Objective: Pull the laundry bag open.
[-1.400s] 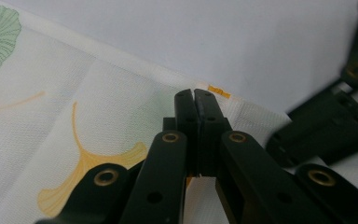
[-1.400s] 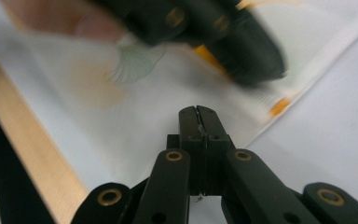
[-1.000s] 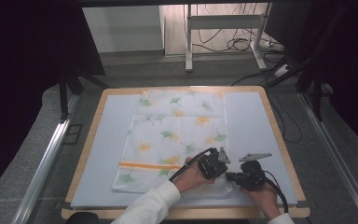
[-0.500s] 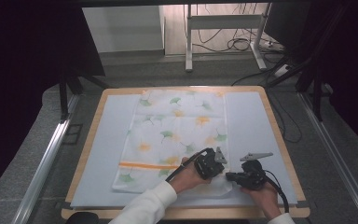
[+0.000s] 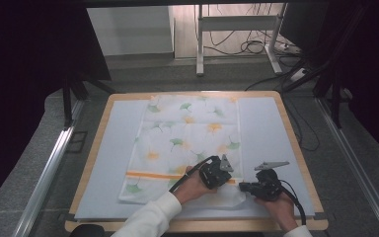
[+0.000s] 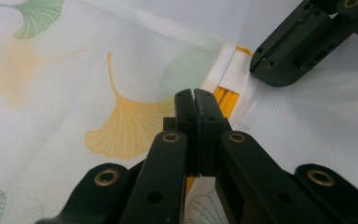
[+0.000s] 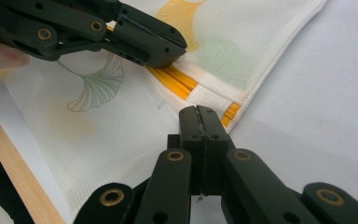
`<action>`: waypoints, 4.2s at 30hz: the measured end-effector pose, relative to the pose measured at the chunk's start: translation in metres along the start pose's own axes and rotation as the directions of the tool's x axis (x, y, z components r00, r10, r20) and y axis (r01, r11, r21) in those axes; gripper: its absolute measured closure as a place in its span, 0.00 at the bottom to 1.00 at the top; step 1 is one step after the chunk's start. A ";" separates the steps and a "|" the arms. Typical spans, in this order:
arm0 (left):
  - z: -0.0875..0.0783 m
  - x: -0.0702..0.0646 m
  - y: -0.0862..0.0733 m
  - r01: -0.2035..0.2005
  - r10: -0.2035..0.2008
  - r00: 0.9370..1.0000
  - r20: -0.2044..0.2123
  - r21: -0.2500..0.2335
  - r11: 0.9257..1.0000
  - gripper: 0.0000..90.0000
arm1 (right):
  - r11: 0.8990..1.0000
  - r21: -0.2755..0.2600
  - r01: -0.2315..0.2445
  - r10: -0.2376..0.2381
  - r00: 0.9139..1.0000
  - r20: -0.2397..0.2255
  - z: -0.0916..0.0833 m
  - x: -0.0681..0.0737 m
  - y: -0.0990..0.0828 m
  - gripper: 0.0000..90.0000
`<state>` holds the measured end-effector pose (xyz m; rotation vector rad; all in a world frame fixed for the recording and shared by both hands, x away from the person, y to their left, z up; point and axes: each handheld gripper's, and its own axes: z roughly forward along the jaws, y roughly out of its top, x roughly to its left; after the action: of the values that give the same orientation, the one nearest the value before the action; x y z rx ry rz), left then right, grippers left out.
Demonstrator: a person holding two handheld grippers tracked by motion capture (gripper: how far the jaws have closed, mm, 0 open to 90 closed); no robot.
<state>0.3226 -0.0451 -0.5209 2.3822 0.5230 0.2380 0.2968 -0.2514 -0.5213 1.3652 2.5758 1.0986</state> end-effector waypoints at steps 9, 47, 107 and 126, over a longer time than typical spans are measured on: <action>0.000 -0.001 -0.003 0.005 -0.005 1.000 -0.002 -0.011 1.000 1.00 | 1.000 -0.003 -0.010 0.010 1.000 -0.008 0.001 -0.002 0.003 1.00; -0.020 0.012 -0.025 0.020 -0.020 0.999 -0.040 0.014 1.000 1.00 | 0.998 -0.008 -0.064 0.063 0.997 -0.049 0.004 -0.014 0.012 1.00; -0.074 0.052 -0.092 0.163 -0.156 0.980 -0.122 0.049 0.985 1.00 | 1.000 -0.005 -0.029 0.029 0.999 -0.029 0.004 -0.011 0.012 1.00; -0.097 0.063 -0.121 0.208 -0.196 0.965 -0.175 0.054 0.977 1.00 | 1.000 -0.006 -0.029 0.029 0.999 -0.029 0.004 -0.011 0.012 1.00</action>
<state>0.3128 0.1222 -0.5250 2.3684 0.8631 0.3362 0.3136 -0.2531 -0.5209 1.4004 2.5776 1.1382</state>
